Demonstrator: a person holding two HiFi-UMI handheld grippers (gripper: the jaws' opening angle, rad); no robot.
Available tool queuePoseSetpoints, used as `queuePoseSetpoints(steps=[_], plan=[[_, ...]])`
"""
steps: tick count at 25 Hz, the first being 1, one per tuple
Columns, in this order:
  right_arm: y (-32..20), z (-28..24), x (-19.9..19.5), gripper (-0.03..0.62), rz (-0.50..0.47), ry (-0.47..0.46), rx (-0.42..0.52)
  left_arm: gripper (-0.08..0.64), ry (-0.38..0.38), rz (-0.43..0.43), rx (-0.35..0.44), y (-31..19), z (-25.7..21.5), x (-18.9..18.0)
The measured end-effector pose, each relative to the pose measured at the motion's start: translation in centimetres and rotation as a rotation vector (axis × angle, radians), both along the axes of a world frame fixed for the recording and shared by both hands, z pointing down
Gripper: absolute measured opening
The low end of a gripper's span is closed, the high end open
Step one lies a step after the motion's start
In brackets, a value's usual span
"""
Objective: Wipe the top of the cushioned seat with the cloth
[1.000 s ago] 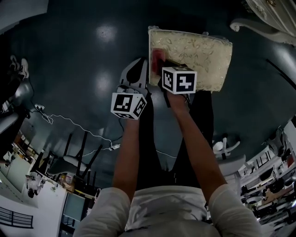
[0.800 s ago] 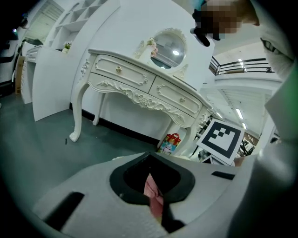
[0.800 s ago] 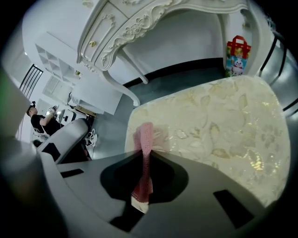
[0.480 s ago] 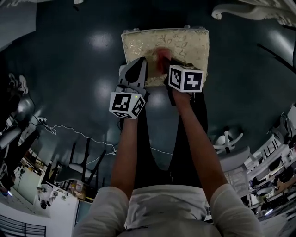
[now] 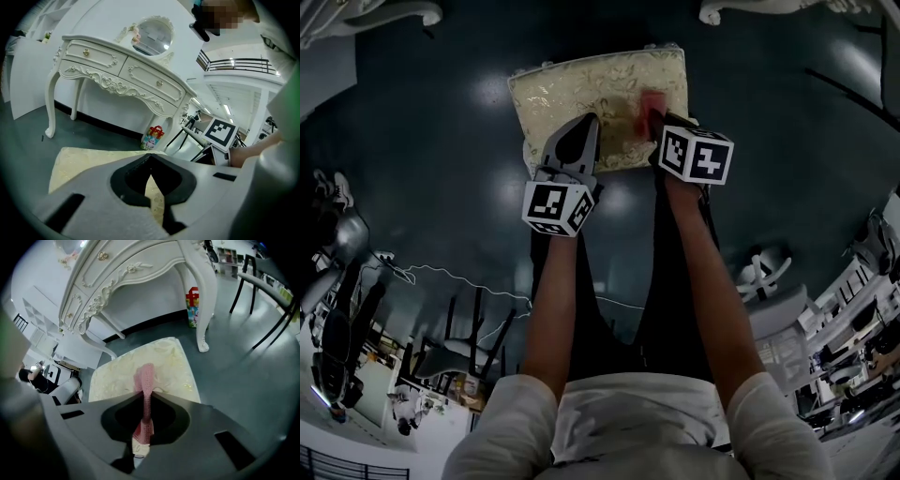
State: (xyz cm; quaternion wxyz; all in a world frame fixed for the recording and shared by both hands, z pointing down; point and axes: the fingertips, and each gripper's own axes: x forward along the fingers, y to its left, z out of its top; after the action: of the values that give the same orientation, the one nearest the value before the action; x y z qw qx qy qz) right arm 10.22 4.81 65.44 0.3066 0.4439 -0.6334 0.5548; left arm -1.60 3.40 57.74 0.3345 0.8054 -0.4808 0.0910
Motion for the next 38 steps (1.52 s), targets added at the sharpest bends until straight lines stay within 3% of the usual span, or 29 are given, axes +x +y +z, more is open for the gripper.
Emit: queuePoseSetpoints(steps=[7,14,18,22,26,32,38], plan=[[-0.4,0.1,5.1,0.025,0.019,0.09,0.014,0.012,0.015,0.041,0.008,-0.4,-0.1,3.4],[-0.6,2.8,9.6,0.025,0.091,0.134,-0.034,0.012,0.028,0.053,0.009,-0.6,0.1,4.3],[-0.8,2.5,9.7,0.025,0.102,0.142,-0.031,0.012,0.031,0.049,0.005,-0.4,-0.1,3.7],[-1.8,0.1,8.3,0.025,0.121,0.102,0.029,0.012,0.027,0.026,0.022,-0.5,-1.0,1.5],[-2.2,-3.3,4.0,0.025,0.062,0.025,0.083,0.012,0.001,-0.012,0.036,-0.6,-1.9,-2.3],[0.7,-4.0,-8.8,0.025,-0.064,-0.128,0.05,0.012,-0.034,-0.15,0.034,0.3,-2.0,-10.8],[5.2,-2.8,-20.9,0.025,-0.254,-0.195,0.001,0.012,-0.074,-0.207,0.014,2.9,-1.3,-17.3]])
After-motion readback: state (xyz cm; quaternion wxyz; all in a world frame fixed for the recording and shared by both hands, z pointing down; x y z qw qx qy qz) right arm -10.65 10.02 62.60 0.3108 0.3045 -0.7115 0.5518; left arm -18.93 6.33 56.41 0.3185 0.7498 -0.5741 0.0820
